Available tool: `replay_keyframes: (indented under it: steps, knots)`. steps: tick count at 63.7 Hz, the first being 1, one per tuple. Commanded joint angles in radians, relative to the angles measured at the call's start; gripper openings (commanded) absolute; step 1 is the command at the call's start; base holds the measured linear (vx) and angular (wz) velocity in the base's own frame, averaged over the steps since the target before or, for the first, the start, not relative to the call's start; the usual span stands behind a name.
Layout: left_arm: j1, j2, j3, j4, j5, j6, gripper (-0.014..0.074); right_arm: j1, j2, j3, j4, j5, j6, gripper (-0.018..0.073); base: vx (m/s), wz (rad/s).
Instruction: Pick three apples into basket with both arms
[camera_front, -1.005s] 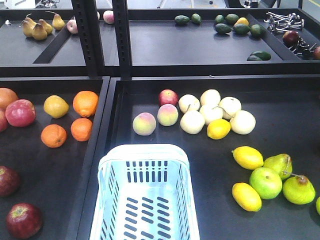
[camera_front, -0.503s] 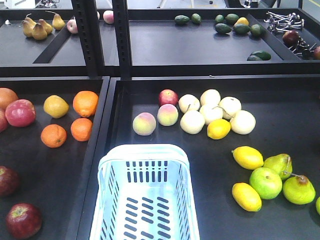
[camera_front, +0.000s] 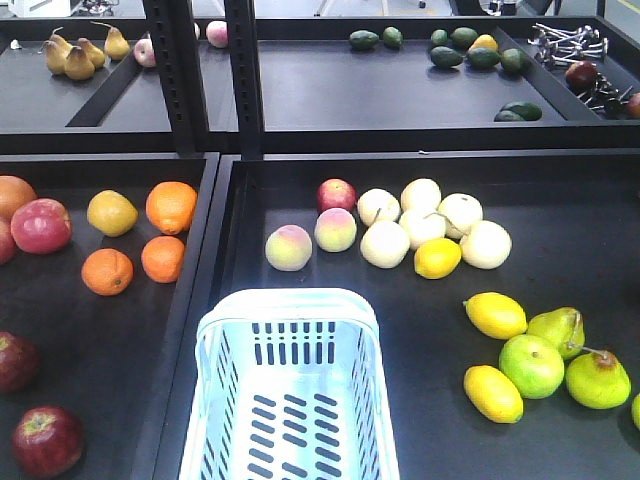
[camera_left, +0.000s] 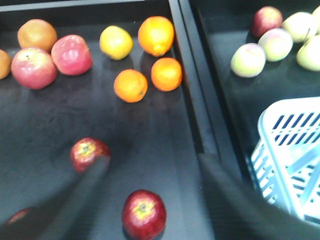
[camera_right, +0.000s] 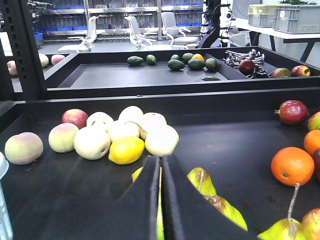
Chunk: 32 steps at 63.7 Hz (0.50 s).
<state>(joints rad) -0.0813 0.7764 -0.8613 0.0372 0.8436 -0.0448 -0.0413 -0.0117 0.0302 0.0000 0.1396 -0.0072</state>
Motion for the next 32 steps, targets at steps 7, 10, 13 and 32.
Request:
replay_keyframes:
  steps: [7,10,13,32]
  knots:
    - [-0.006,0.002,-0.036,-0.015,-0.064,0.002,0.0732,-0.005,-0.014,0.012,0.000,-0.078,-0.001,-0.0008,0.00,0.00]
    - [-0.006,0.006,-0.042,-0.032,-0.063,0.033,0.0725,-0.005,-0.014,0.012,0.000,-0.078,-0.001,-0.0008,0.00,0.00]
    - [-0.006,0.016,-0.056,-0.053,-0.062,0.104,0.0715,-0.005,-0.014,0.012,0.000,-0.078,-0.001,-0.0008,0.00,0.00]
    - [-0.006,0.165,-0.202,-0.324,-0.052,0.650,0.0662,-0.005,-0.014,0.012,0.000,-0.078,-0.001,-0.0008,0.00,0.00]
